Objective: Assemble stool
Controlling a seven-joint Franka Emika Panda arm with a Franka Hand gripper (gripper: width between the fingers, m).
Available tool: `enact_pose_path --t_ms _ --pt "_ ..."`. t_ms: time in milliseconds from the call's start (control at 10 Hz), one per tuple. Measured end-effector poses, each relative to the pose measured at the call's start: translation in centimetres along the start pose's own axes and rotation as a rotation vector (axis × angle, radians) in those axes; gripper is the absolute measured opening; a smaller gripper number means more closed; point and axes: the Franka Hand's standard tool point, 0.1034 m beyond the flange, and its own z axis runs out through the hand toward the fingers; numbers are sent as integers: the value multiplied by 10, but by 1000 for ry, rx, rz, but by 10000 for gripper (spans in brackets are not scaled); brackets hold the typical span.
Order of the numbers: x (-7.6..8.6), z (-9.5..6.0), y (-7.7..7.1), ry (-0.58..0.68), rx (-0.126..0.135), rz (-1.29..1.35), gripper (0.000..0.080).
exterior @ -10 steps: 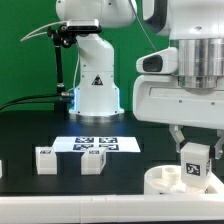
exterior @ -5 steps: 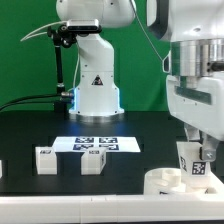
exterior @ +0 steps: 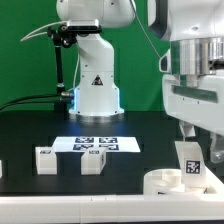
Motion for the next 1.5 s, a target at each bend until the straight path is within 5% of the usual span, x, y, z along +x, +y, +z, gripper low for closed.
enact_pose_path --t_ms 400,600,900,1100,1500 --pt "5 -23 -2 10 41 -632 648" --pt "5 -22 -1 13 38 -733 649" --pt "14 -25 -4 30 33 -1294 649" --pt "26 -29 -7 -2 2 -1607 649" --pt "31 -27 -7 24 -28 -1819 649"
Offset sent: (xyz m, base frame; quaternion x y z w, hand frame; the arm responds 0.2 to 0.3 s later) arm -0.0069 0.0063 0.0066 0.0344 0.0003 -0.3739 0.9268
